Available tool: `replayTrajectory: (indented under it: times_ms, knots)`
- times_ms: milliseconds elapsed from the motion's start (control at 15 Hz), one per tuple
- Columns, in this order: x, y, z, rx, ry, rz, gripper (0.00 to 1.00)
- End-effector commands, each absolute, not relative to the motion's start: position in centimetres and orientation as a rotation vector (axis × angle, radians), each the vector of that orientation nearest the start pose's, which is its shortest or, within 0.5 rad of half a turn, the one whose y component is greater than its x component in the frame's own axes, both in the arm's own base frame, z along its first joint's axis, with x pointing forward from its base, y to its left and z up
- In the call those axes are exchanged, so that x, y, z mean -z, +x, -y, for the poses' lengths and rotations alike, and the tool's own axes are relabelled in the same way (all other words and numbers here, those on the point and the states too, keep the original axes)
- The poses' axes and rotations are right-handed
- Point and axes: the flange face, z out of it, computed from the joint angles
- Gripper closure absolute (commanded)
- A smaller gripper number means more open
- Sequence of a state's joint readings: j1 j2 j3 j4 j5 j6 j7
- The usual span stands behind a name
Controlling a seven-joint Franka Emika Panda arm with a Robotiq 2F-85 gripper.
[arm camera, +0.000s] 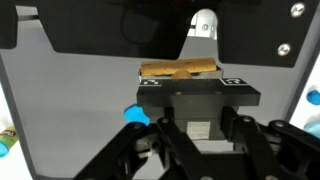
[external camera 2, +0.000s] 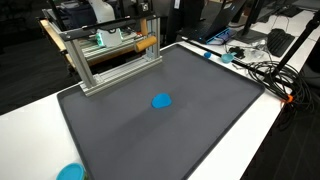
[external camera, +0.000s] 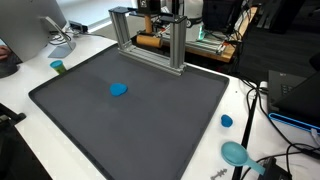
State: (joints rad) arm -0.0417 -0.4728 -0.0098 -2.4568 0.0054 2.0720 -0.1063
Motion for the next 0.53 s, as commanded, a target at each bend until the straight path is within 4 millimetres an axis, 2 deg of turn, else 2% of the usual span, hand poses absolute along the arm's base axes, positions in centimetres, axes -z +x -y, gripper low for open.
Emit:
replayTrajectory:
  times_ms: [0,267,467]
  knots:
    - [-49.5,38.3,2.0,0.132,-3.115,0.122,0.79]
    - [-49.4,36.6,0.9,0.126,-3.094,0.159,0.79]
    - [-48.0,35.4,1.0,0.107,-3.101,0.127,0.79]
